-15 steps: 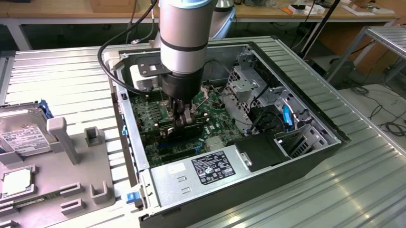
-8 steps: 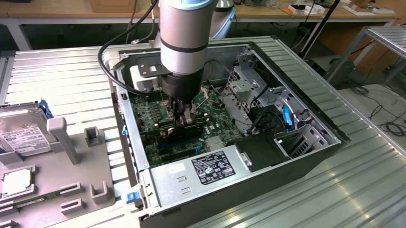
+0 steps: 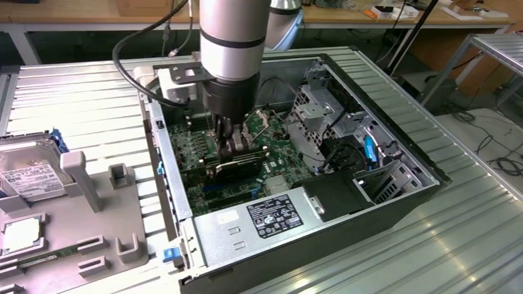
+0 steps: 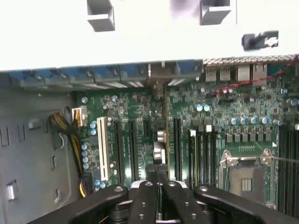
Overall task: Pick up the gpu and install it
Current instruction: 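Press down on the gpu until it lock into place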
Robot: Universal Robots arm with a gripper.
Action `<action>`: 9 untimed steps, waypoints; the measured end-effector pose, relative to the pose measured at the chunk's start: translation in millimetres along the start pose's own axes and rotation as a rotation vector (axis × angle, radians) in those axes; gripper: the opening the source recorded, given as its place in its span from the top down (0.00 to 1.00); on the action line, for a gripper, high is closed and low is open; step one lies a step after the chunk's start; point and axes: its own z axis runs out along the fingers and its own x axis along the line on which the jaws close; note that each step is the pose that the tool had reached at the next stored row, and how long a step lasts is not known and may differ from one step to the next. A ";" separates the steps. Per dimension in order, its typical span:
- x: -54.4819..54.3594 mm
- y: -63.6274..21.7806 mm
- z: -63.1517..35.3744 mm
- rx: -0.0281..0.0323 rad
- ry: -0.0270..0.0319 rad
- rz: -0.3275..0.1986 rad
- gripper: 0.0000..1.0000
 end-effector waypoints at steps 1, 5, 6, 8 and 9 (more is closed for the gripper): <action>0.2 4.2 -0.4 -0.0020 0.0000 0.000 0.89; 0.9 17.2 -4.8 -0.0330 0.0006 -0.001 0.89; 0.9 18.0 -5.4 -0.0429 0.0005 -0.002 0.89; 1.1 20.3 -7.5 -0.0687 0.0009 -0.003 0.89; 1.2 21.1 -8.4 -0.0779 0.0008 -0.003 0.89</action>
